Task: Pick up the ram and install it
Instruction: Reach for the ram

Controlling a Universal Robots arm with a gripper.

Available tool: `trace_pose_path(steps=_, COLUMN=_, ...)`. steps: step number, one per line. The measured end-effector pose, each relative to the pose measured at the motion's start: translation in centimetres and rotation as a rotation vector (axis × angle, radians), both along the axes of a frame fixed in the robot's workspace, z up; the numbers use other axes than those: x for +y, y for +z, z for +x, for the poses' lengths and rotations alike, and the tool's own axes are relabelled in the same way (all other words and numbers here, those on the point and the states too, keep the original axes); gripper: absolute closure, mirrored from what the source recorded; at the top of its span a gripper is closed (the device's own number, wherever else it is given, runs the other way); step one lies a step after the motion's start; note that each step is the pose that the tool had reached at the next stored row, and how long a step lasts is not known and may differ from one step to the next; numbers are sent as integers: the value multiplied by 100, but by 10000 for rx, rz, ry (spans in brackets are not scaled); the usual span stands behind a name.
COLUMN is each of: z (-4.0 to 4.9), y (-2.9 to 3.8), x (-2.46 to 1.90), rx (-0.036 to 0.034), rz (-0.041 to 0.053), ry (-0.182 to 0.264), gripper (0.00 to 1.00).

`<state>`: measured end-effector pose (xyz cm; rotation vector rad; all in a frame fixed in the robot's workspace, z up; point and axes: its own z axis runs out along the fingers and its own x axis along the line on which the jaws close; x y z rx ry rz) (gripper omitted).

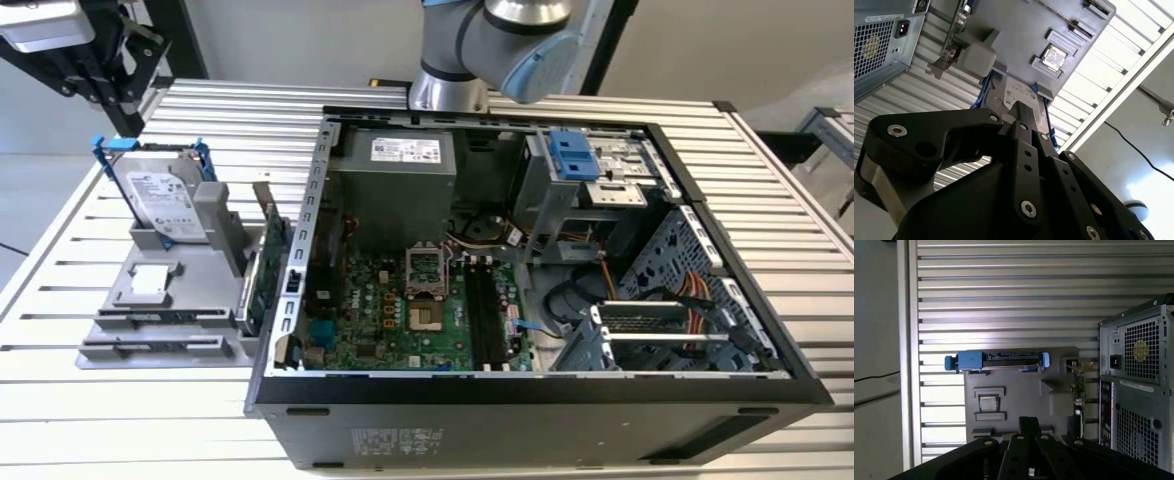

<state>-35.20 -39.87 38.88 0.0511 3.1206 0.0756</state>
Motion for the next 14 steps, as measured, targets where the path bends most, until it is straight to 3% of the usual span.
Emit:
trace_pose_path(steps=6, z=-1, y=-1, x=-13, rx=2, rz=0, ry=0, gripper=100)
trace_pose_path(steps=14, z=-1, y=-3, x=-122, rx=8, rz=0, ry=0, gripper=100)
